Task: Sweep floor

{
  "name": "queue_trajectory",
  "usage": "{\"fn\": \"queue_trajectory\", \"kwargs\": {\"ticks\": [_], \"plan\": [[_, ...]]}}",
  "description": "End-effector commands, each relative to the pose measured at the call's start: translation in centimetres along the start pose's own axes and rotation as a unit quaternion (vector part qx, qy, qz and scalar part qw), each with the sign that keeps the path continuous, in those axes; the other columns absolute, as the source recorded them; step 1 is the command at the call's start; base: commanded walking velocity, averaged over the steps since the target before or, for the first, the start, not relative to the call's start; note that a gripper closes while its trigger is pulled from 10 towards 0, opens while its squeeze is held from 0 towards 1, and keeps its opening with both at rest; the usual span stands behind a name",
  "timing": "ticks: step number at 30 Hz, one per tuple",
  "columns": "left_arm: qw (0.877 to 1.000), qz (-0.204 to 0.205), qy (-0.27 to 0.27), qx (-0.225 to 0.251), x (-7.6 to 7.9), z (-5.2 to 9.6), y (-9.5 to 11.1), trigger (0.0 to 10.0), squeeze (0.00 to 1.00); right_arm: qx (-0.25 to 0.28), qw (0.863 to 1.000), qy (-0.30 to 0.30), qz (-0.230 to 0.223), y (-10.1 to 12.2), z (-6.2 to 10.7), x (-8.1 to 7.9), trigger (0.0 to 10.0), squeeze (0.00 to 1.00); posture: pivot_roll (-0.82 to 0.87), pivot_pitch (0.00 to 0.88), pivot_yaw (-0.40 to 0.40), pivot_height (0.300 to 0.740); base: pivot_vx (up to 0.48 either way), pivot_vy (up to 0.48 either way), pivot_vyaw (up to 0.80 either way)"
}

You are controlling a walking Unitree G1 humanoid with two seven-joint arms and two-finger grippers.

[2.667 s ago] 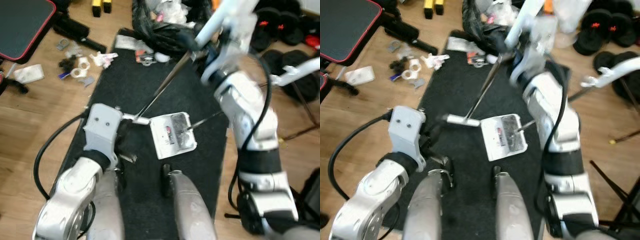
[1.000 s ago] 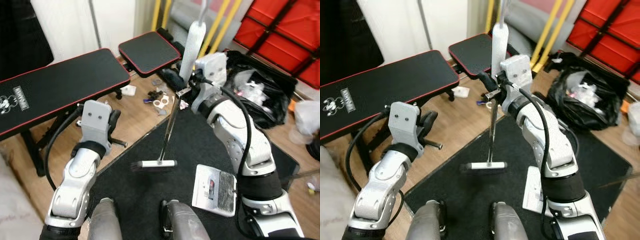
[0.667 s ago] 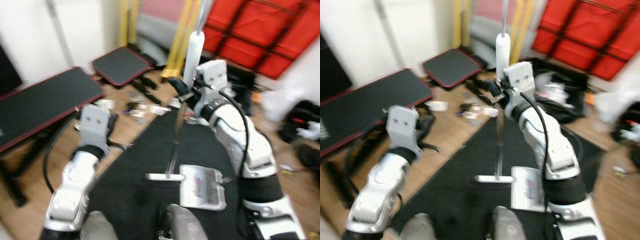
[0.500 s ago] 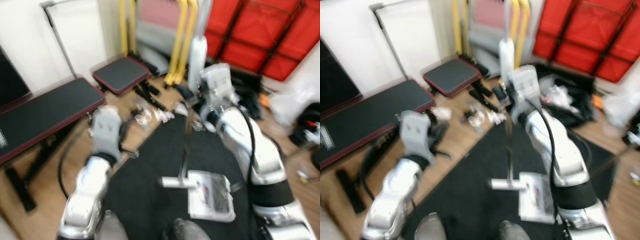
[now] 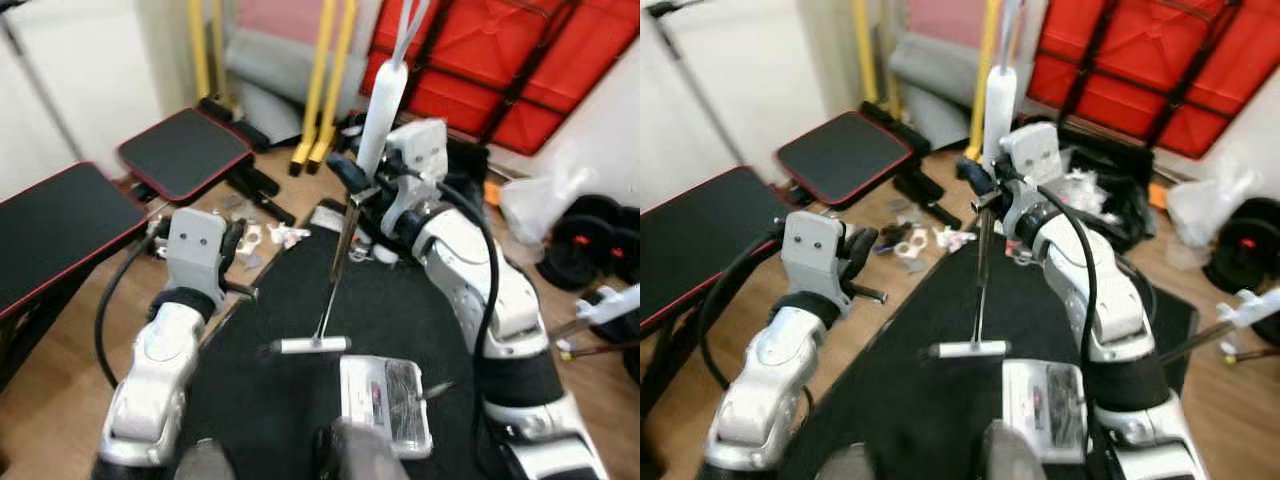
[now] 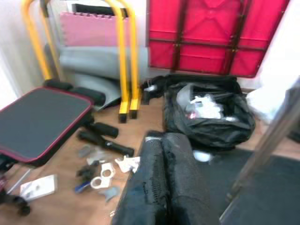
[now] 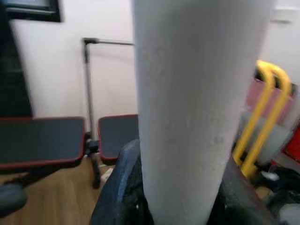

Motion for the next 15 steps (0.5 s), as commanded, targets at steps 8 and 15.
{"fn": "queue_trajectory", "kwargs": {"ticks": [8, 15], "plan": [[1.0, -0.01, 0.015, -0.004, -0.95, 0.1, -0.33, 10.0, 0.0, 0.034, 0.997, 0.071, 0.004, 1.55, 0.16, -2.6, 10.0, 0.0, -0.12, 0.108, -0.172, 0.74, 0.333, 0.0, 0.8], [1.0, -0.008, 0.012, -0.003, -0.72, 0.04, -0.34, 10.0, 0.0, 0.03, 0.996, 0.08, 0.004, 1.39, 0.39, -2.78, 10.0, 0.0, -0.12, 0.111, -0.17, 0.74, 0.336, 0.0, 0.8]]}}
Point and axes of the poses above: a point about 5 cm out from each wrist's last joint towards the gripper, its own z axis pointing back from the gripper into the wrist, its own y axis along the axis of the wrist's last joint, x = y × z, the point moved 2 cm from there along -z, pointing out of the wrist towards the gripper, and after that the axes turned 5 degrees about -z, right-handed, at the moved point
